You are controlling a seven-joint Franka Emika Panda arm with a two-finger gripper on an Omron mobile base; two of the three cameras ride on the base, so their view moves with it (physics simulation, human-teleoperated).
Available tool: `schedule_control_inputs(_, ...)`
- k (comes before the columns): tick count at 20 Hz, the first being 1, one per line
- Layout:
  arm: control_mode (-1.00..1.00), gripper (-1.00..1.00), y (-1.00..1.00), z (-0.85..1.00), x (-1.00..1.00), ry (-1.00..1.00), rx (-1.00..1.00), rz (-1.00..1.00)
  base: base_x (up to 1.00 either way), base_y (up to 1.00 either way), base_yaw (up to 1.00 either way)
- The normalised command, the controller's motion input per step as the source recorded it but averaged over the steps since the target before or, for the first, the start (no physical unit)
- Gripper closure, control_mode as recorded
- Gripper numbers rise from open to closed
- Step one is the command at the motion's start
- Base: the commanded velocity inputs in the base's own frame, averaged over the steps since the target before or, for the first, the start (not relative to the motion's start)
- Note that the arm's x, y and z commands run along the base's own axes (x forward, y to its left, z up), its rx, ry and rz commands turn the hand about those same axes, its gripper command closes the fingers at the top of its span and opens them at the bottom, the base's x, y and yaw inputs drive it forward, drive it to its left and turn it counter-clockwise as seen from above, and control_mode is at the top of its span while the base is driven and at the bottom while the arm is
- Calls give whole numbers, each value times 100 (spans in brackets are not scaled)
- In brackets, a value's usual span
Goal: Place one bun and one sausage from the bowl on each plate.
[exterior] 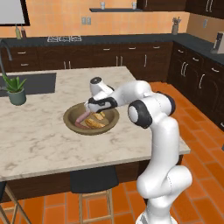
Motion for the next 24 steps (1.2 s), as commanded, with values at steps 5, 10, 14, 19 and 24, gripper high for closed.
schedule_control_inputs(5, -100, -100, 0, -18, 7, 6, -3, 20, 0, 0, 0)
schedule_control_inputs(10, -100, -100, 0, -34, 21, 0, -10, 7, 0, 0, 0)
schedule_control_inputs(14, -100, -100, 0, -21, 24, 0, -7, 0, 0, 0, 0)
schedule_control_inputs(19, -100, -100, 0, -28, 34, 4, -5, 0, 0, 0, 0)
schedule_control_inputs(24, -100, 100, 0, -10, 11, 2, 0, 0, 0, 0, 0)
